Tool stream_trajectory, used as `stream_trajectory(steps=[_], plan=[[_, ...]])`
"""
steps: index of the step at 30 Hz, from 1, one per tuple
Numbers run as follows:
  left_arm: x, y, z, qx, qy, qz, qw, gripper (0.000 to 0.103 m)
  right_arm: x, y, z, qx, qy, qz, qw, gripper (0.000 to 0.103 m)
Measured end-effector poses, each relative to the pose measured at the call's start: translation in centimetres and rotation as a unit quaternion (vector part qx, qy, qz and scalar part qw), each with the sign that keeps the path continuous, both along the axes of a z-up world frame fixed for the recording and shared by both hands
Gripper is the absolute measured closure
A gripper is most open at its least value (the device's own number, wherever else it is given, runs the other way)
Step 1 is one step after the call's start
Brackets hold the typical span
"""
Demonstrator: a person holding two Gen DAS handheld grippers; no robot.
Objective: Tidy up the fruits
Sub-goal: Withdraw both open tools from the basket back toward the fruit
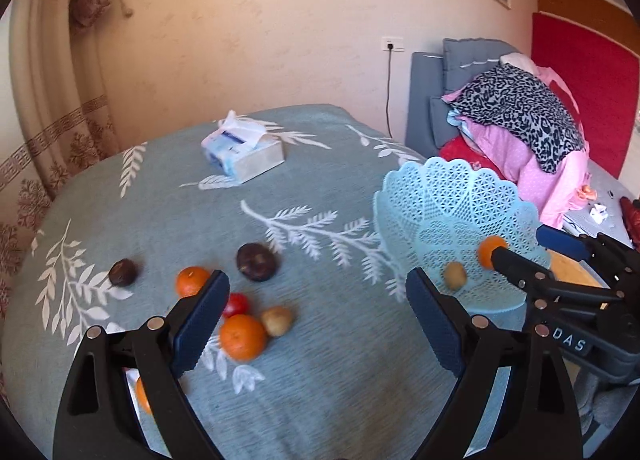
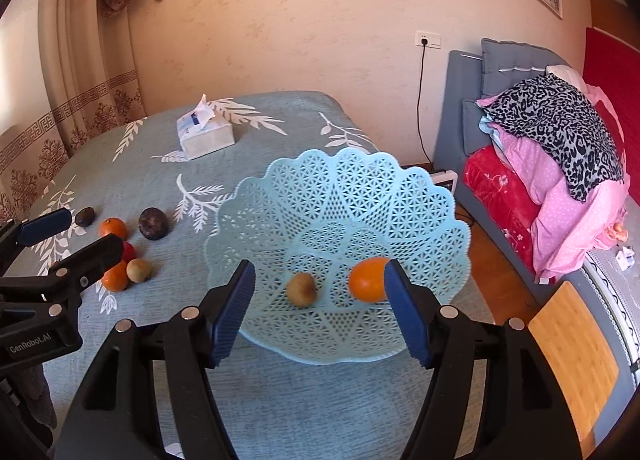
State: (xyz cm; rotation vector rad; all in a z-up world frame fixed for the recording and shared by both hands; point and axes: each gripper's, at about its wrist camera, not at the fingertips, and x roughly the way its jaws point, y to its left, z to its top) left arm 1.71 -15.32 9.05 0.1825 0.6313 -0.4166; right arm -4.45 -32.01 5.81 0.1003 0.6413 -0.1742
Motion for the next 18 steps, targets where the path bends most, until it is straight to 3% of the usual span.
stream_trajectory(steps=[4,7,18], plan=[[-0.1,1.8,-0.2,-0.002,0.002,0.015,0.9999,0.014,0.2,0.9,0.1,-0.002,0.002,0.006,1.000,0.034],[-0.2,3.2,-0.3,-0.004,0.003,0.026,0.9996,0.014,0.3,1.6,0.2,0.000,0.003,0.013,1.000,0.028],[-0.6,9.6,-1.3,-0.003,0.014,0.084,0.9964,0.014,0.8,4.7,0.1,0.011,0.007,0.055,0.998,0.028]])
